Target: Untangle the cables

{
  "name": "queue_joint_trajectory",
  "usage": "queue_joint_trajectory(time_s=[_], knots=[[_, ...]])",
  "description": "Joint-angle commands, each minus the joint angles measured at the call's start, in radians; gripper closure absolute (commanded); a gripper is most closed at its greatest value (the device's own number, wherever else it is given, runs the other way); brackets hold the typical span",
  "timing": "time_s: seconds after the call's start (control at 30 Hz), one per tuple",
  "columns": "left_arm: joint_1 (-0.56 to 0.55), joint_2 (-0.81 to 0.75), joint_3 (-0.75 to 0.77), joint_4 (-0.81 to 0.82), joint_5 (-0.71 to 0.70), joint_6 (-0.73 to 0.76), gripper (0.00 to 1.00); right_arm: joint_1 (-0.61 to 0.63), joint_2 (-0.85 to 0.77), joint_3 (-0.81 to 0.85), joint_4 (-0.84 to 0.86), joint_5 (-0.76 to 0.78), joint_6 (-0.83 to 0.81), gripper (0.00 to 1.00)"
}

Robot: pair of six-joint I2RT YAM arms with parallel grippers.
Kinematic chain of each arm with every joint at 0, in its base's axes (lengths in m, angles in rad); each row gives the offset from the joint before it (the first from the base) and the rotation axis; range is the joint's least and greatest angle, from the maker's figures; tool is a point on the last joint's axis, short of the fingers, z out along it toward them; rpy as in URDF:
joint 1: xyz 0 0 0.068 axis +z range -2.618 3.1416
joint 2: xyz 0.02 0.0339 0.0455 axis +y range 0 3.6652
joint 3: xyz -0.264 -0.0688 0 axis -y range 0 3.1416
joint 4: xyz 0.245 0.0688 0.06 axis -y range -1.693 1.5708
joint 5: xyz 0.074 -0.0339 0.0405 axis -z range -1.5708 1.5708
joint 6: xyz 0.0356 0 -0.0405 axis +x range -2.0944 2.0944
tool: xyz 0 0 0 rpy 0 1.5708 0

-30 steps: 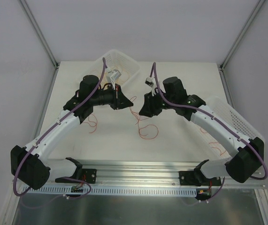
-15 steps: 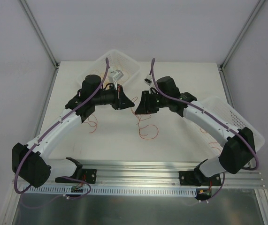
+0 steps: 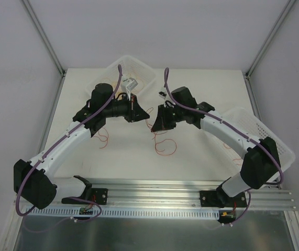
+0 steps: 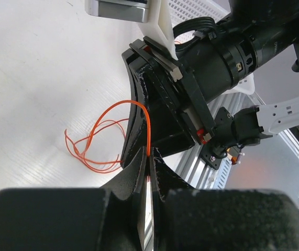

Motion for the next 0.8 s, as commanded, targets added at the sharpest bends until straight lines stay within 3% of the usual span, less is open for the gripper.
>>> queue_joint_trajectory(time_s=[0.0, 0.17, 0.4, 0.6, 0.7, 0.77], knots=[[-0.009, -0.022, 0.002, 0.008, -0.022, 0.043, 1.0, 0.003, -0.025, 0.055, -0.022, -0.021, -0.001, 0.99], [-0.008, -0.044, -0.079, -0.04, -0.09, 0.087, 1.0, -0.034, -0.094, 0.085, -0.036, 0.0, -0.004, 0.99], [-0.006, -0.073, -0.174, -0.13, -0.273, 0.101, 1.0, -0.23, -0.222, 0.097, -0.021, -0.117, 0.049, 0.99], [0.018, -0.105, -0.168, -0.164, -0.423, 0.074, 1.0, -0.33, -0.264, 0.065, -0.142, -0.066, -0.076, 0.99], [0.031, -0.124, -0.139, -0.164, -0.385, 0.07, 1.0, -0.338, -0.246, 0.043, -0.186, -0.102, -0.127, 0.99], [0.027, -0.122, -0.096, -0.164, -0.263, 0.098, 1.0, -0.338, -0.246, 0.013, -0.162, -0.114, -0.104, 0.99]])
